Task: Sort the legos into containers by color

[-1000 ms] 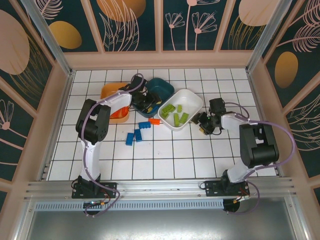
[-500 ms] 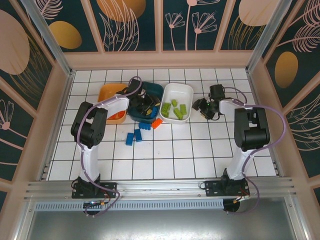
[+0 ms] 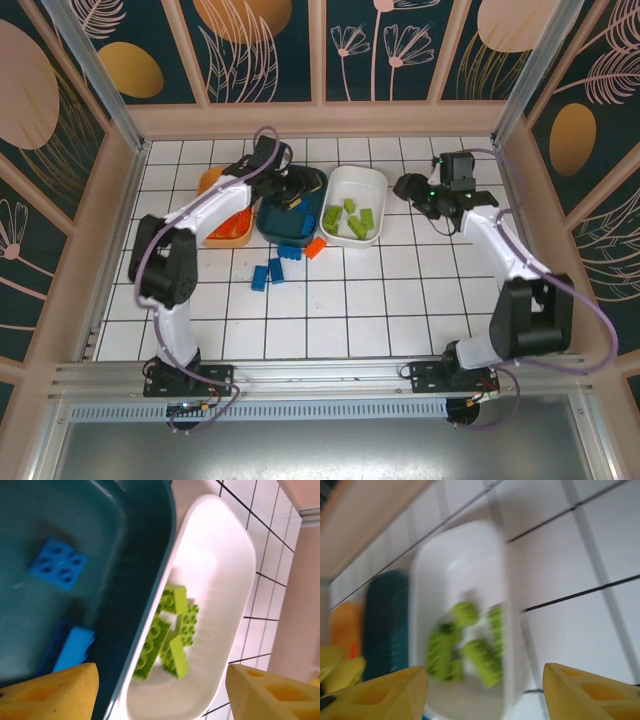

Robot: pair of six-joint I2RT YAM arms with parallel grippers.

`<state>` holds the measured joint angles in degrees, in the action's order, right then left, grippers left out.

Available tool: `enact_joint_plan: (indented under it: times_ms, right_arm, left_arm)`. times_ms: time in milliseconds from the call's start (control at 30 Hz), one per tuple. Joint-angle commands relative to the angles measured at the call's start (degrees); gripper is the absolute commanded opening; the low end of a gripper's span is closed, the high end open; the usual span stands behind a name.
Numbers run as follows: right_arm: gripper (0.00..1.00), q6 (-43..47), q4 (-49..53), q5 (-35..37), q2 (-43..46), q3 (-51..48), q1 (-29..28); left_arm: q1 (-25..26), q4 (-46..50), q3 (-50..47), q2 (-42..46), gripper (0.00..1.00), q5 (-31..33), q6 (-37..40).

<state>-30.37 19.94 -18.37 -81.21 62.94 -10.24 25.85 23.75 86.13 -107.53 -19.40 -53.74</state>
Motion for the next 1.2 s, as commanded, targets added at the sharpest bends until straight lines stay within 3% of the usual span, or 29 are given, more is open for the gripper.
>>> enact_joint_plan:
  times_ms: [0, 167, 400, 600, 1167]
  right_arm:
    - [0.62, -0.64, 5.46, -2.19, 2.29, -1.14, -8.98]
    - [0.62, -6.15, 0.12, -3.87, 3.03, -4.84, -17.34]
    - [0.62, -6.47, -2.27, -4.54, 0.21, -5.59, -20.47]
    - [0.62, -6.28, -1.75, -4.57, 0.04, -5.78, -20.77]
    - [0.61, -7.4, -0.79, -3.53, 1.77, -6.27, -20.51]
  left_arm:
    - [0.17, 8.88, -7.85, 12.53, 0.68, 6.59, 4.26]
    - [3.63, 15.6, -23.01, 27.13, 0.66, 12.98, 5.27]
    - [6.67, 14.5, -38.93, 33.26, 0.64, 16.73, 4.58]
    - [6.74, 12.64, -41.66, 29.46, 0.62, 19.46, 6.15]
    - [6.66, 8.43, -36.93, 14.67, 0.56, 24.03, 13.87]
